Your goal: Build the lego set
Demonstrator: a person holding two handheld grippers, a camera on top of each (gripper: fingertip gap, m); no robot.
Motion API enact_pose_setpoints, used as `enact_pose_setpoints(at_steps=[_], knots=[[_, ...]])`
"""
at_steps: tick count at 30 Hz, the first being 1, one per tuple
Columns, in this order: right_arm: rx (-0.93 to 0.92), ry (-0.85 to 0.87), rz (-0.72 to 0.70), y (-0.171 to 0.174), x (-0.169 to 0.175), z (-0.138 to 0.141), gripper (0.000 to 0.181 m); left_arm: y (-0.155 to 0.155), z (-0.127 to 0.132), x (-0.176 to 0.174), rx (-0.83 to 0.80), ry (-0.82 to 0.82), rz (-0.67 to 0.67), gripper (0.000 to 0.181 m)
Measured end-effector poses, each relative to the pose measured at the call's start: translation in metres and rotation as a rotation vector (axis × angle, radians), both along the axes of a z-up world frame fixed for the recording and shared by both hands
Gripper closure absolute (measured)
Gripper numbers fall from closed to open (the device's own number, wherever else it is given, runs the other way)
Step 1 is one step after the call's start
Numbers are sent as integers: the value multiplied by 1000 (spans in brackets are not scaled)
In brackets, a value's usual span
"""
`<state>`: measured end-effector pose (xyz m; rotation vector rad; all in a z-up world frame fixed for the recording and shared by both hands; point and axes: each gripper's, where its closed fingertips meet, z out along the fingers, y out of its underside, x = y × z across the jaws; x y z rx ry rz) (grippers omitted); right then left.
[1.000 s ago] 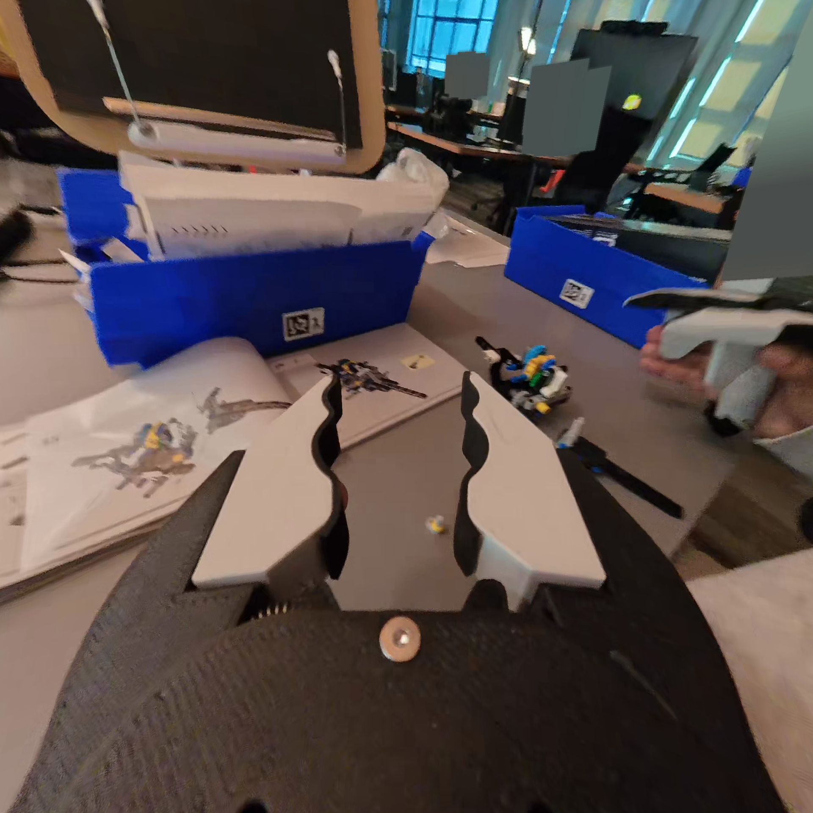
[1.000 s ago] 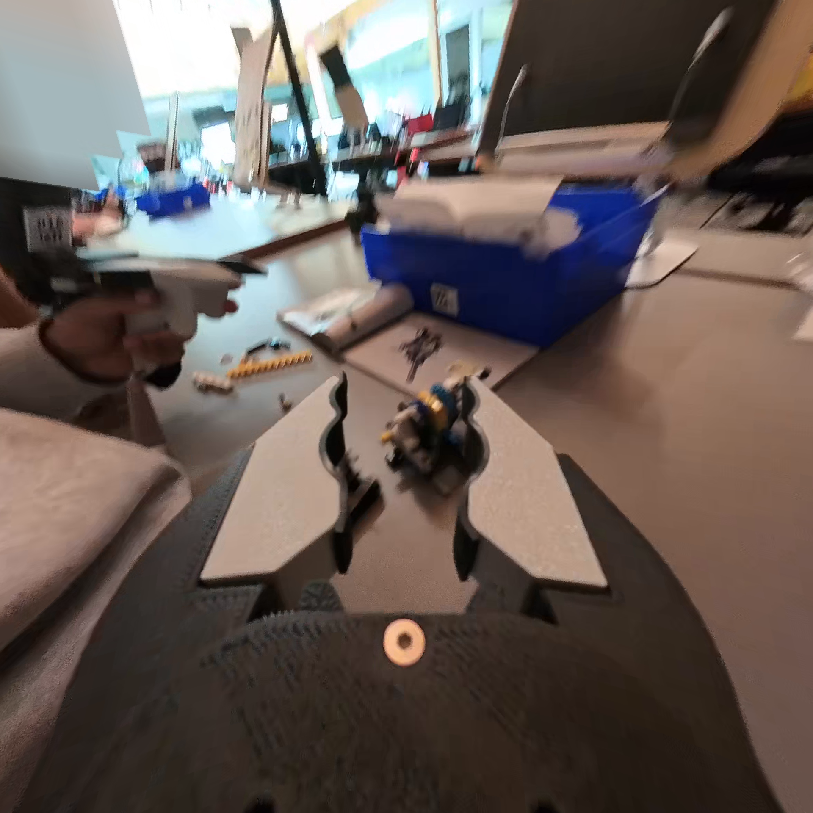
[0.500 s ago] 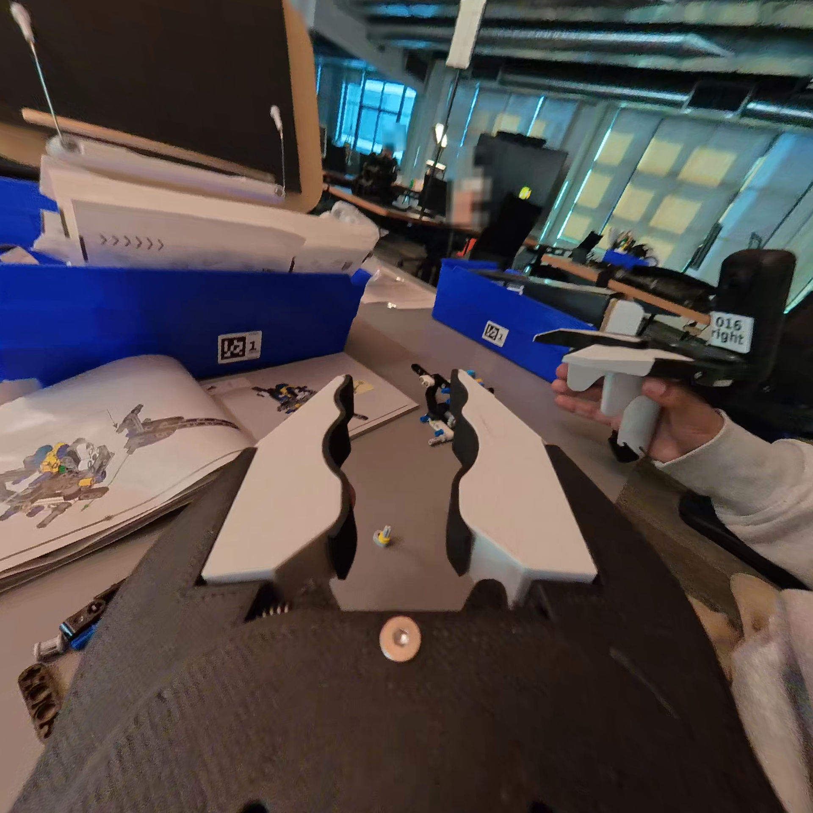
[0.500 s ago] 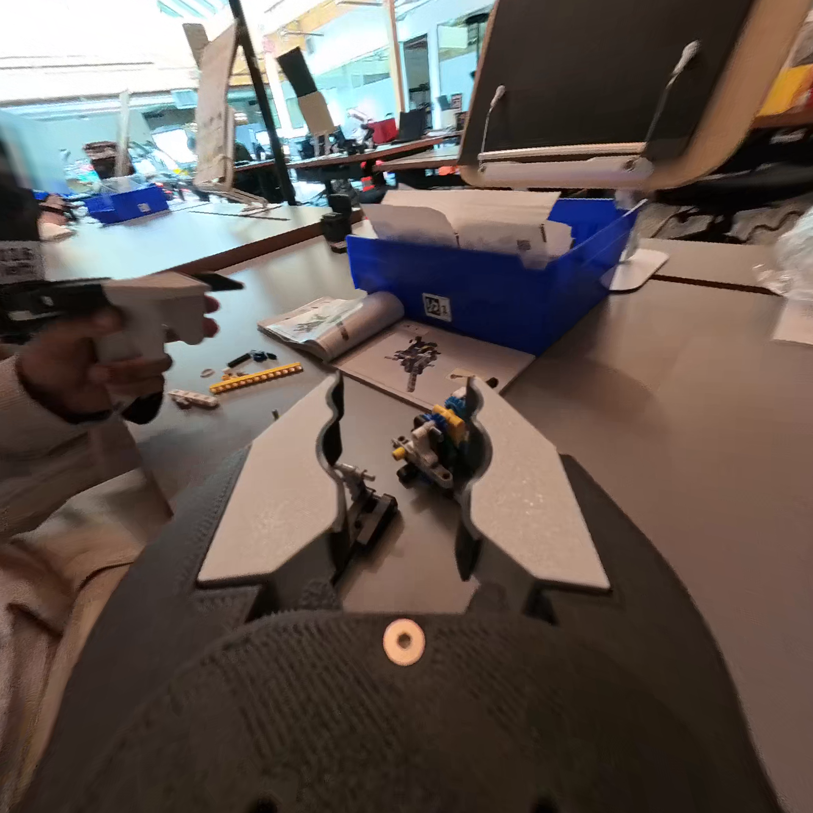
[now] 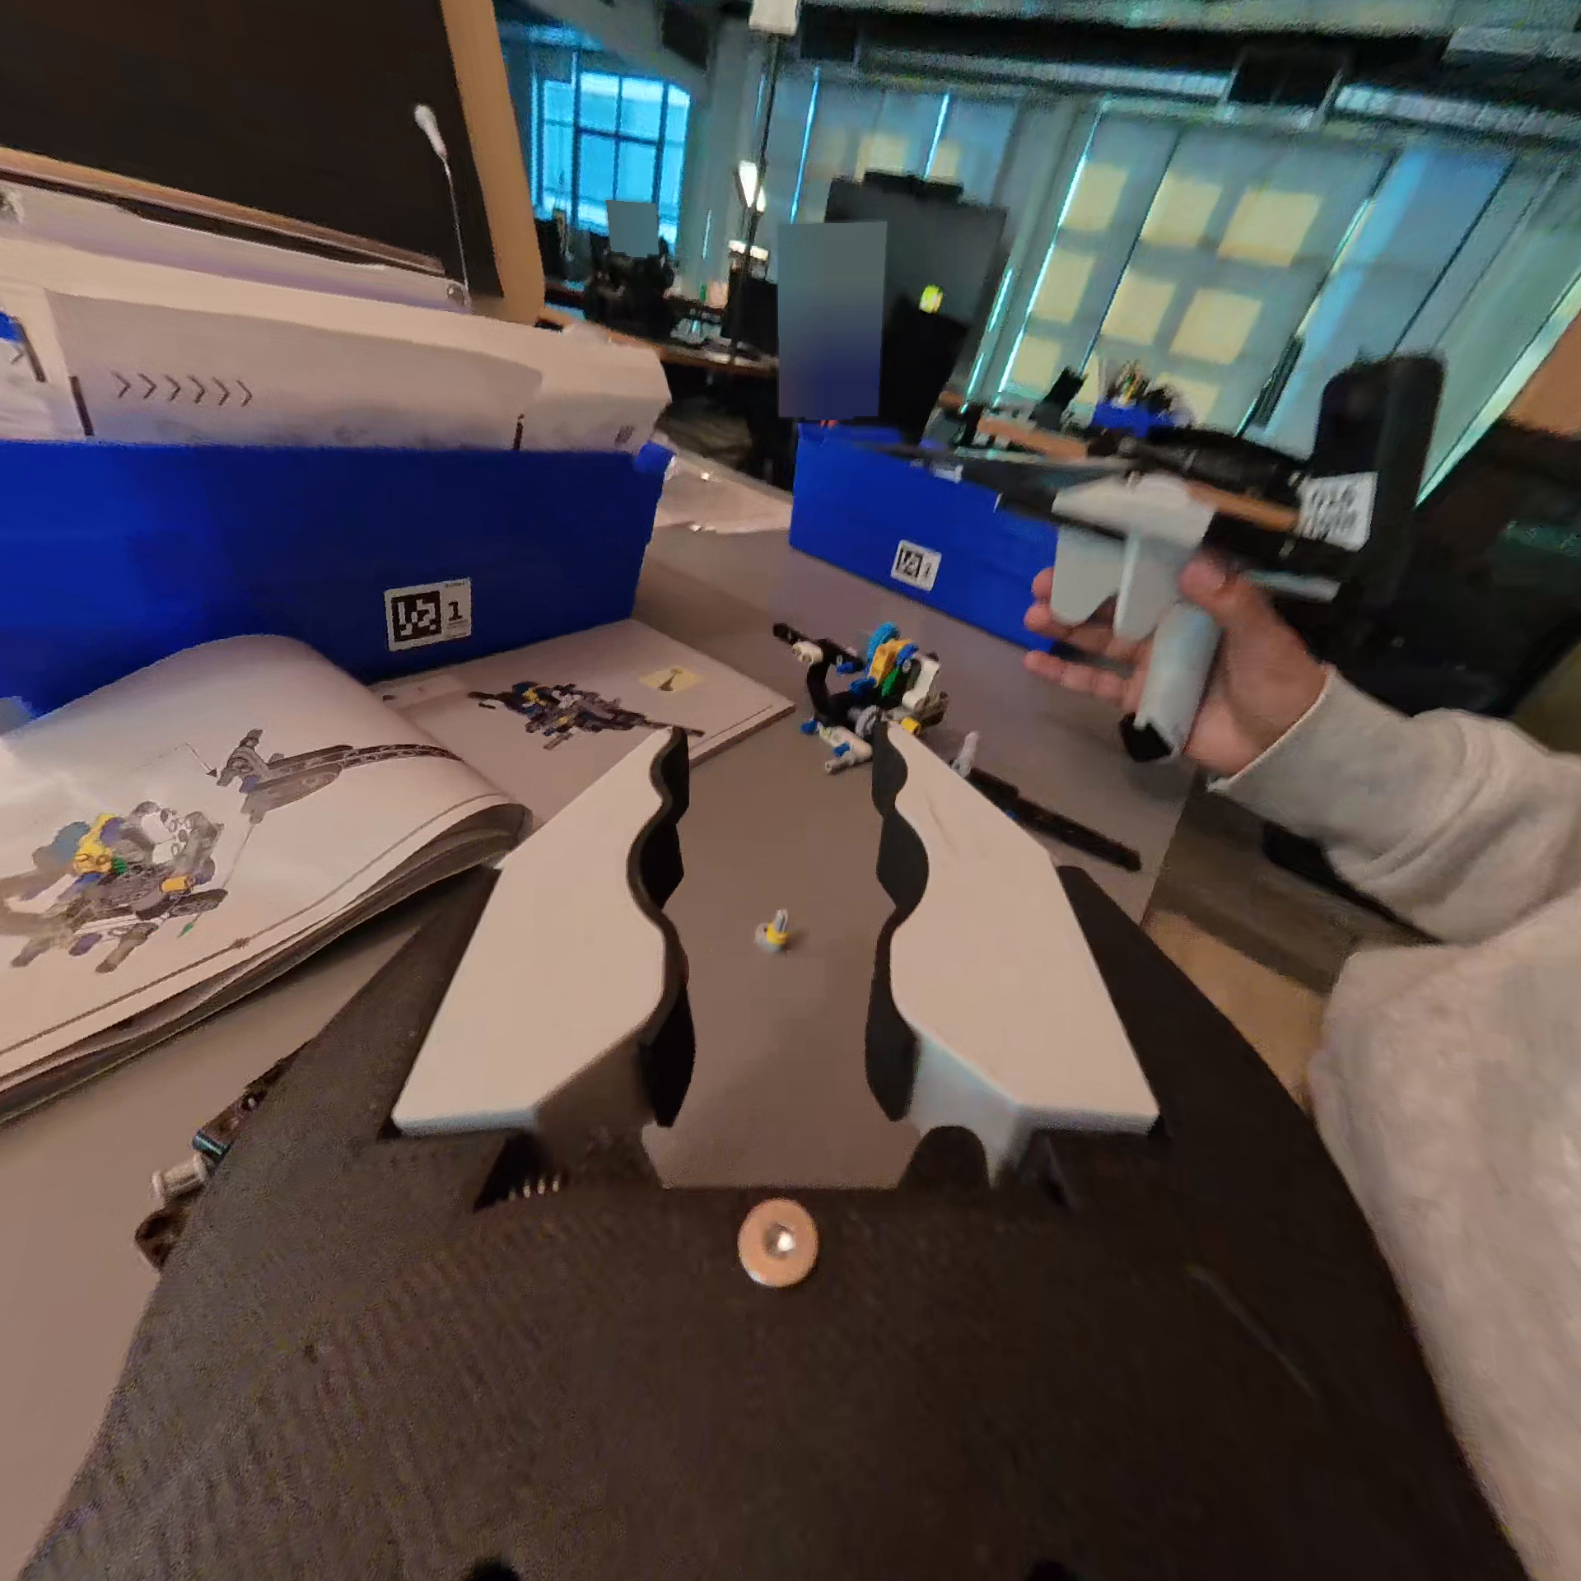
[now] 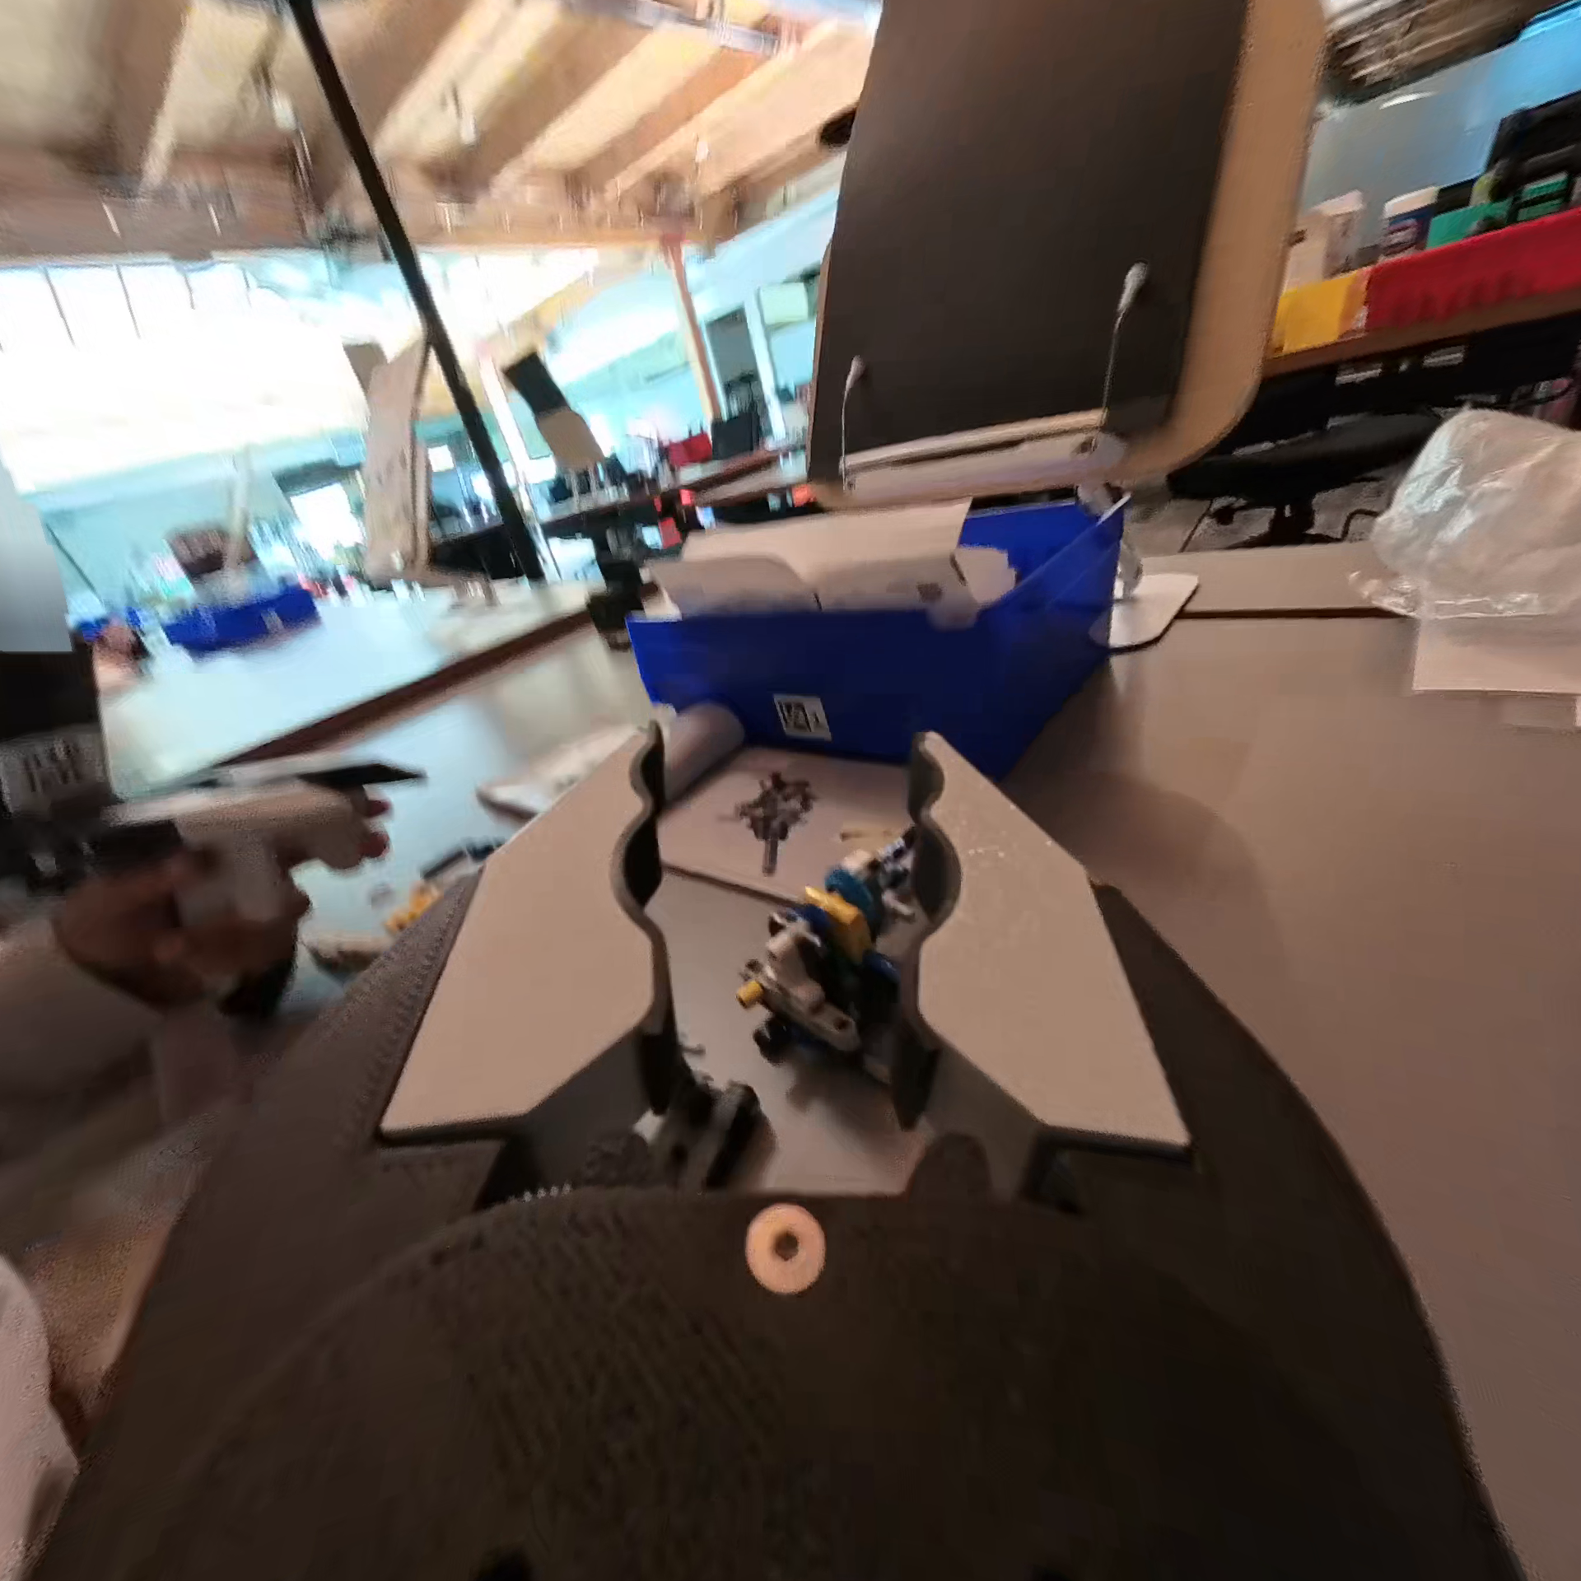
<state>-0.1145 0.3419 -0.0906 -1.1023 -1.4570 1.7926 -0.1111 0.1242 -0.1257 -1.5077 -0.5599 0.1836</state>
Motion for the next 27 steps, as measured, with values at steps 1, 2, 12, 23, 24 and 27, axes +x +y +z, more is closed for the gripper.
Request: enact_pose_setpoints(at_steps=[1,2,12,23,24,27], knots=[[45,-20,-1,-1,-1,-7,125,-5,4,-5,53,-14,18,144],[40,-35,-3,-1,0,-10,124,-12,14,-7,129,-17,45,147],[-133,-143,-48,22,-1,-18,116,10,67,7,209,-109,62,163],[-228,-91,-200,69,7,-4,154,55,77,28,65,-341,124,157],[-172,-106,-171,60,12,-7,154,49,70,38,63,-317,133,156],[8,-96,-188,52,28,-19,156,6,54,66,88,-155,217,155]])
